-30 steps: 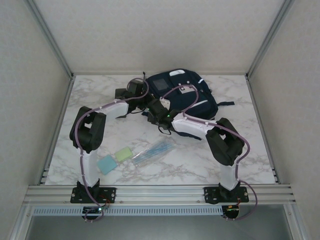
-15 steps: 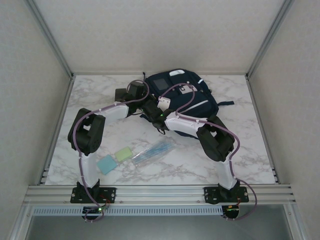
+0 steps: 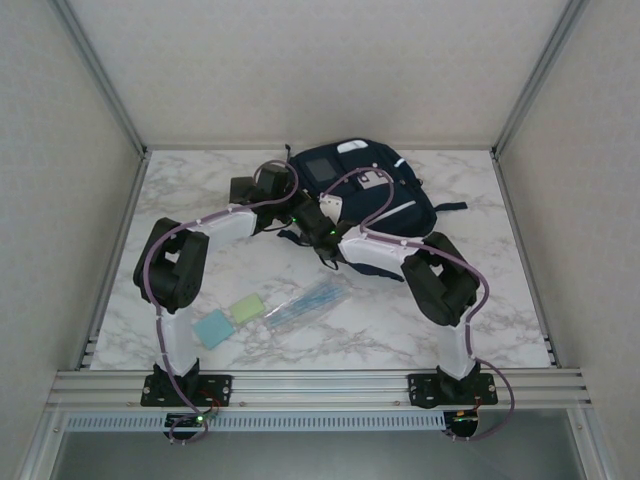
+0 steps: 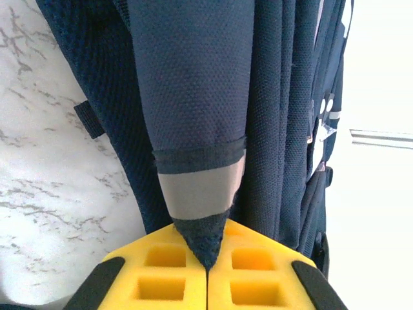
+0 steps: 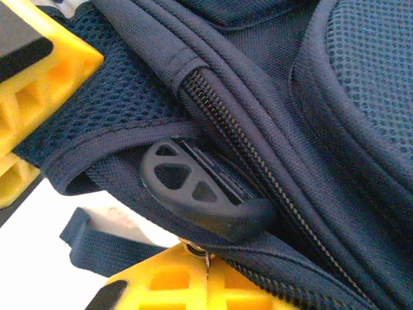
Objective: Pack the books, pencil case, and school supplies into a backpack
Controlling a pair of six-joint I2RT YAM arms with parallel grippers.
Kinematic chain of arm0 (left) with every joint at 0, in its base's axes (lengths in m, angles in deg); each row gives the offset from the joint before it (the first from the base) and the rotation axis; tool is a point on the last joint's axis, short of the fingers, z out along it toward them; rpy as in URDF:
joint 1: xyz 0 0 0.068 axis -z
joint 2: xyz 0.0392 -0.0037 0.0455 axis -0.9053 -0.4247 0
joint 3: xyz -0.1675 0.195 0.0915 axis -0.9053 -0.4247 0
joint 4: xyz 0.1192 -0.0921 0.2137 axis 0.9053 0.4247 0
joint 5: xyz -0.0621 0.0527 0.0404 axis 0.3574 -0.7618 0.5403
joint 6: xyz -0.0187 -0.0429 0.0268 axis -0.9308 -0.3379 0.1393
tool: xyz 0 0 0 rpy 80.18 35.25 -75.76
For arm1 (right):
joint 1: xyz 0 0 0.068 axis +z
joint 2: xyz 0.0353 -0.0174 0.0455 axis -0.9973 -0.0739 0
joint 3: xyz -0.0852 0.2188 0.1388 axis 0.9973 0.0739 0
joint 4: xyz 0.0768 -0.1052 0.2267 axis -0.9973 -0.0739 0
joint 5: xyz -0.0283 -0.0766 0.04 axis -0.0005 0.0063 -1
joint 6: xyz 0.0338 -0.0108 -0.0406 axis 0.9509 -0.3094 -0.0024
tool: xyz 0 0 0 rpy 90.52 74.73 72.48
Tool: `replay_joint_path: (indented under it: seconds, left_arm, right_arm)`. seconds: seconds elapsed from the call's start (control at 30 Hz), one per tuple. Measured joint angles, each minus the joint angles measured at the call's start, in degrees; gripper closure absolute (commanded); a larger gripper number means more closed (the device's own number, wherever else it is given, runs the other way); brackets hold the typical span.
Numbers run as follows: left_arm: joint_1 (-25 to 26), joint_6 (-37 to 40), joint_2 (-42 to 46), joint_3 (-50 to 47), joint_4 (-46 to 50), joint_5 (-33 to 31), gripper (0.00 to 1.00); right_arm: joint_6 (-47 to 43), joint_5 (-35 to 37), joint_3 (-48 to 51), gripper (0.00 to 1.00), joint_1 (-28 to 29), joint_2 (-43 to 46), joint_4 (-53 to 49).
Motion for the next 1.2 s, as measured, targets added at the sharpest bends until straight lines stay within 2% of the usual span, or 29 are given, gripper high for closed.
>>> replay_joint_path:
  seconds: [0.3,0.67,0.77,0.8,0.93,1.1,1.2]
  left_arm:
    - [-1.07,1.97,-4.46,6.67,3.91,2.01,1.0]
    - [-2.01,7.08,-10.95,18.23,10.51,3.93,0.99]
    - [-2.54,8.39,-13.14,21.79,12.09,5.6,0.49]
    - [-2.75,8.52,-13.25,22.01,12.26,5.9,0.38]
    - [-3.04,8.68,-11.41,19.3,12.33,6.51,0.23]
    - [-1.27,6.73,-1.42,5.31,11.06,6.49,0.23]
    - [1.53,3.56,3.21,-2.12,8.02,6.47,0.29]
  right_arm:
    - [-0.81,-14.91,10.62,1.0,-2.19,11.3,-2.89]
    - [-5.55,-24.22,16.28,1.0,-6.64,22.97,-17.42]
    - [-7.28,-28.94,16.96,1.0,-8.2,23.85,-16.35]
    - [-7.69,-30.82,16.94,1.0,-8.41,23.39,-15.76]
    - [-9.79,-37.35,13.25,1.0,-8.44,18.27,-15.5]
    - [-11.93,-43.82,4.02,1.0,-8.35,11.04,-16.06]
    - [-12.31,-46.9,0.66,1.0,-8.35,9.49,-15.37]
